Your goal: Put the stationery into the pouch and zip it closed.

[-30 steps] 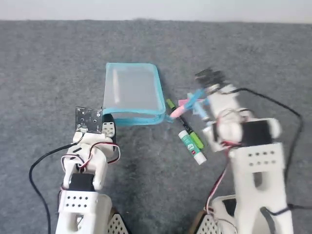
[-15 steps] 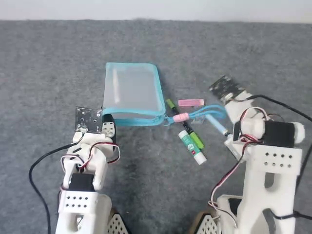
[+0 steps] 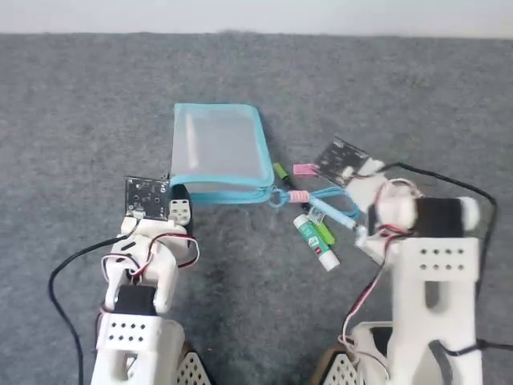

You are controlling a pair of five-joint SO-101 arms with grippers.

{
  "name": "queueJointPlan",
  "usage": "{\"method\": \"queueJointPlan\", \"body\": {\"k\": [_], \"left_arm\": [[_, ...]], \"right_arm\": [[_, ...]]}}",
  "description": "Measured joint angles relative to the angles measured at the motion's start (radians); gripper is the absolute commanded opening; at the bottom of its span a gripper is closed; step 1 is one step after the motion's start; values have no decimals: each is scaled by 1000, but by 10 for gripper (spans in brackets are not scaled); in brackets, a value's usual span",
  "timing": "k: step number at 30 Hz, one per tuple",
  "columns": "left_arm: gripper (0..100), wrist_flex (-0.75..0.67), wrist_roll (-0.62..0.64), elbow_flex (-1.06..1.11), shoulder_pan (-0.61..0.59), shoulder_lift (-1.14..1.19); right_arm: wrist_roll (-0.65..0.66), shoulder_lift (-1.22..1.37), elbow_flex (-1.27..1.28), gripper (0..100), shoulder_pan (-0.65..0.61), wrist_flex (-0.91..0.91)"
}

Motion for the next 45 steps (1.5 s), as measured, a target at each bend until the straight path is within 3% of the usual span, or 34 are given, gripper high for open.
{"method": "queueJointPlan", "body": {"k": [7, 12, 18, 23, 29, 37, 45], "left_arm": [[10, 0, 0, 0, 14, 0], [10, 0, 0, 0, 14, 0], [10, 0, 0, 0, 14, 0], [10, 0, 0, 0, 15, 0], [10, 0, 0, 0, 15, 0], [10, 0, 0, 0, 15, 0], [10, 0, 0, 0, 15, 0]], "right_arm": [[-373, -31, -37, 7, -371, -101], [-506, -35, -46, 7, -451, -172], [-511, -40, -114, 7, -453, -92], [-427, -71, -183, 7, -462, 43], [-370, -72, -183, 7, -327, 52], [-462, -193, -262, 7, -534, 49], [-496, -189, -269, 7, -585, -18]]}}
